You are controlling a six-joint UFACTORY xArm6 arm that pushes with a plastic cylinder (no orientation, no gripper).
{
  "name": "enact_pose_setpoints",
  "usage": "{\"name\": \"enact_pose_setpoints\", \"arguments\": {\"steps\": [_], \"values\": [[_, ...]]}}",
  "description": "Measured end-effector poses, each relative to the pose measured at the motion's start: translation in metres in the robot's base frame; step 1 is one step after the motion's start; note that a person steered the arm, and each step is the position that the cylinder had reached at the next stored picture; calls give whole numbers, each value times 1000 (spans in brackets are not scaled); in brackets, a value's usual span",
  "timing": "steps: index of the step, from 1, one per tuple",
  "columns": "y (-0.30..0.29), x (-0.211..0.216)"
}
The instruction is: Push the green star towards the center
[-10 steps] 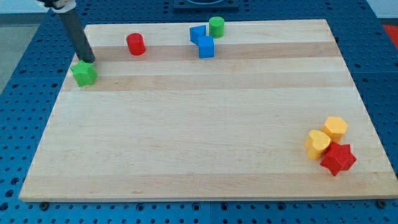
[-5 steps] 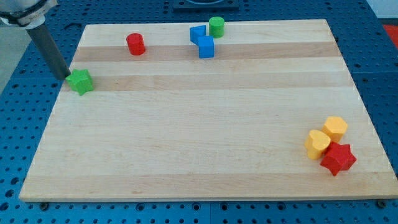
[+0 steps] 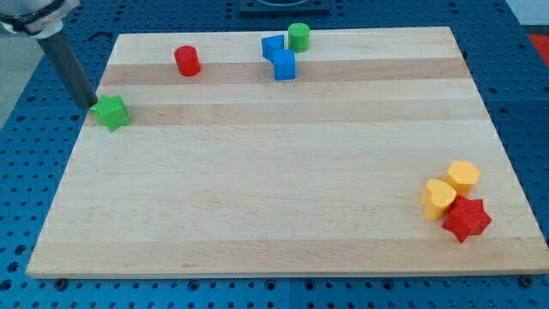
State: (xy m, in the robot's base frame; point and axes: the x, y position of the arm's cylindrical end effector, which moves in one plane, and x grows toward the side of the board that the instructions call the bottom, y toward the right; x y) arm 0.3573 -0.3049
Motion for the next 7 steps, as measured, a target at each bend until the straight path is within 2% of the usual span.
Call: {"name": "enact_pose_setpoints", "arguments": {"steps": [1,2,4,5,7], "values": [[0,-26],[0,-30],[19,55],[53,44],[2,38]]}}
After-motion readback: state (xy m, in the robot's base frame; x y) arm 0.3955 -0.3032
